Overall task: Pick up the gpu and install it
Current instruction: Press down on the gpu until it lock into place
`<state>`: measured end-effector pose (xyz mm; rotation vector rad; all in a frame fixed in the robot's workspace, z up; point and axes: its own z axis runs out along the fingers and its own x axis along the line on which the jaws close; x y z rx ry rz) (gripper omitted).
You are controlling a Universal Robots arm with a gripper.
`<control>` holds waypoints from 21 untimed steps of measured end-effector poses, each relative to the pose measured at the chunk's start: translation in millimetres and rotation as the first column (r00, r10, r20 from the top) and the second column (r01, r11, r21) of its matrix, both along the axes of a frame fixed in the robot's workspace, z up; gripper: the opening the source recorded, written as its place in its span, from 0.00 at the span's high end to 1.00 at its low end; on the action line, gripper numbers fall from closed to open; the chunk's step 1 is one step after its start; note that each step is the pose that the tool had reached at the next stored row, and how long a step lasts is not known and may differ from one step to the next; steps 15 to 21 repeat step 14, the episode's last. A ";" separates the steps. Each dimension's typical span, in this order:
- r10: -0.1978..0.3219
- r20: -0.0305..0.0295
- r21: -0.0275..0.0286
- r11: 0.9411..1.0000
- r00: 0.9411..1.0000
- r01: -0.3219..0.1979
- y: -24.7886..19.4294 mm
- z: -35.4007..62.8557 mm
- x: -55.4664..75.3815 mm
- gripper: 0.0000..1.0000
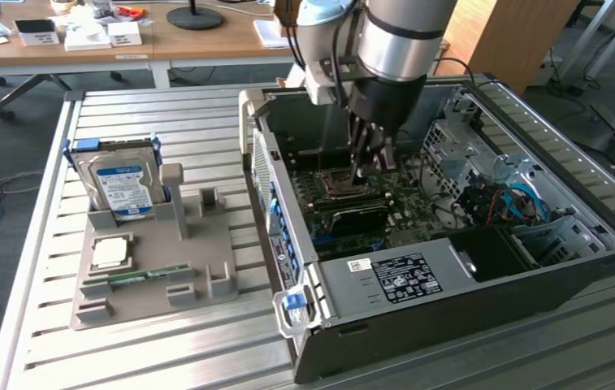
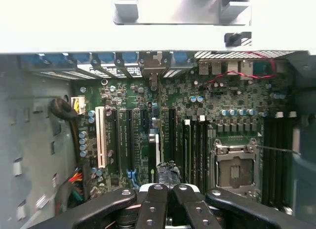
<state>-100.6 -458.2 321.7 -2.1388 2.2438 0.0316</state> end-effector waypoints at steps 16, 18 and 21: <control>0.000 0.000 0.000 1.000 1.000 0.000 0.0 19.8 0.0 0.89; 0.000 0.000 0.000 1.000 1.000 0.000 0.0 19.8 0.0 0.89; 0.000 0.000 0.000 1.000 1.000 0.000 0.0 19.8 0.0 0.89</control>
